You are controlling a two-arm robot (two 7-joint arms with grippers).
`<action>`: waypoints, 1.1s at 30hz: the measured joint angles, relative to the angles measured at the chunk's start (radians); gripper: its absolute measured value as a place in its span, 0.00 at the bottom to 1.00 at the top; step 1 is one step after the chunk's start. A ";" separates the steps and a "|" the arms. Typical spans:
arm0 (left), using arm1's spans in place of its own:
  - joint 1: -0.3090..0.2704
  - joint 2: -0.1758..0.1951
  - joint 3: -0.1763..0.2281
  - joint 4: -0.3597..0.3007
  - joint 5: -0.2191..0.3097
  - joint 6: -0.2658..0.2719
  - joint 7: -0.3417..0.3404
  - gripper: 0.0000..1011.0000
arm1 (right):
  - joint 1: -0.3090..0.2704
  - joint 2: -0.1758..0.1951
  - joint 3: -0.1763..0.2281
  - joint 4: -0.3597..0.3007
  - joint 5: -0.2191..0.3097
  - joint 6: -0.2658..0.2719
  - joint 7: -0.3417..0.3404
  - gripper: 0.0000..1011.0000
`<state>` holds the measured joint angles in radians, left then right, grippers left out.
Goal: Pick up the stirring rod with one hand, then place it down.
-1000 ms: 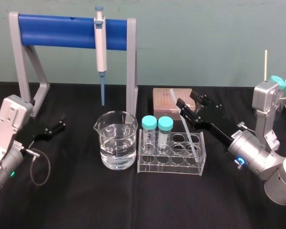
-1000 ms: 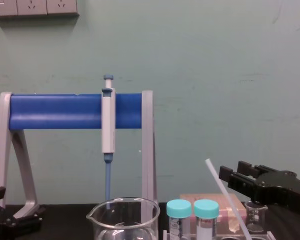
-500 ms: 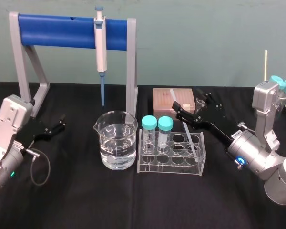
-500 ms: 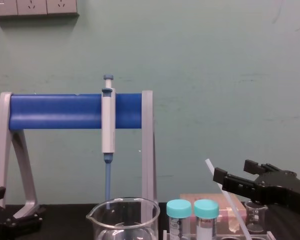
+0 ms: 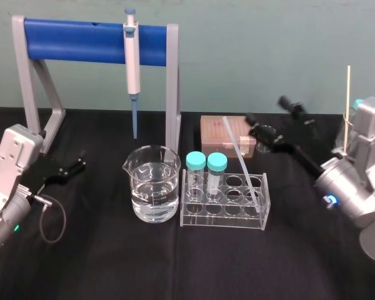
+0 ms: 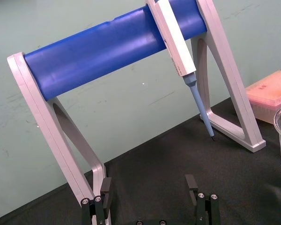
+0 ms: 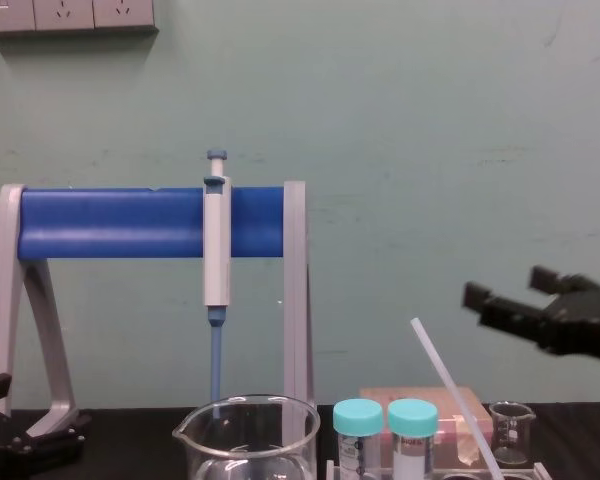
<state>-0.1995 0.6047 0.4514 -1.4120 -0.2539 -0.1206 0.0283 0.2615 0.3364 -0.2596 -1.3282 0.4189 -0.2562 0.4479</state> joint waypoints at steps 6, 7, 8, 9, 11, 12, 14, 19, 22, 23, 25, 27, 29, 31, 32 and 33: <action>0.000 0.000 0.000 0.000 0.000 0.000 0.000 0.99 | -0.055 0.007 0.067 -0.077 -0.065 0.033 -0.141 0.99; 0.000 0.000 0.000 0.000 0.000 0.000 0.000 0.99 | -0.069 0.006 0.081 -0.085 -0.076 0.053 -0.172 0.99; 0.000 0.000 0.000 0.000 0.000 0.000 0.000 0.99 | -0.075 0.004 0.087 -0.089 -0.081 0.063 -0.184 0.99; 0.000 0.000 0.000 0.000 0.000 0.000 0.000 0.99 | -0.075 0.004 0.087 -0.089 -0.081 0.063 -0.184 0.99; 0.000 0.000 0.000 0.000 0.000 0.000 0.000 0.99 | -0.089 -0.001 0.099 -0.091 -0.092 0.089 -0.211 0.99; 0.000 0.000 0.000 0.000 0.000 0.000 0.000 0.99 | -0.096 -0.004 0.104 -0.091 -0.098 0.102 -0.220 0.99; 0.000 0.000 0.000 0.000 0.000 0.000 0.000 0.99 | -0.100 -0.008 0.108 -0.086 -0.103 0.114 -0.226 0.99; 0.000 0.000 0.000 0.000 0.000 0.000 0.000 0.99 | -0.104 -0.013 0.111 -0.079 -0.113 0.136 -0.232 0.99; 0.000 0.000 0.000 0.000 0.000 0.000 0.000 0.99 | -0.104 -0.013 0.111 -0.079 -0.112 0.134 -0.232 0.99; 0.000 0.000 0.000 0.000 0.000 0.000 0.000 0.99 | -0.104 -0.013 0.111 -0.079 -0.112 0.134 -0.232 0.99; 0.000 0.000 0.000 0.000 0.000 0.000 0.000 0.99 | -0.104 -0.012 0.111 -0.080 -0.112 0.133 -0.232 0.99; 0.000 0.000 0.000 0.000 0.000 0.000 0.000 0.99 | -0.104 -0.012 0.111 -0.080 -0.111 0.133 -0.232 0.99; 0.000 0.000 0.000 0.000 0.000 0.000 0.000 0.99 | -0.104 -0.012 0.111 -0.080 -0.111 0.132 -0.232 0.99; 0.000 0.000 0.000 0.000 0.000 0.000 0.000 0.99 | -0.103 -0.012 0.111 -0.080 -0.111 0.131 -0.232 0.99; 0.000 0.000 0.000 0.000 0.000 0.000 0.000 0.99 | -0.103 -0.012 0.111 -0.080 -0.111 0.130 -0.232 0.99; 0.000 0.000 0.000 0.000 0.000 0.000 0.000 0.99 | -0.103 -0.012 0.111 -0.081 -0.110 0.130 -0.232 0.99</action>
<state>-0.1995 0.6047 0.4514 -1.4120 -0.2539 -0.1205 0.0283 0.1582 0.3245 -0.1490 -1.4087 0.3084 -0.1262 0.2158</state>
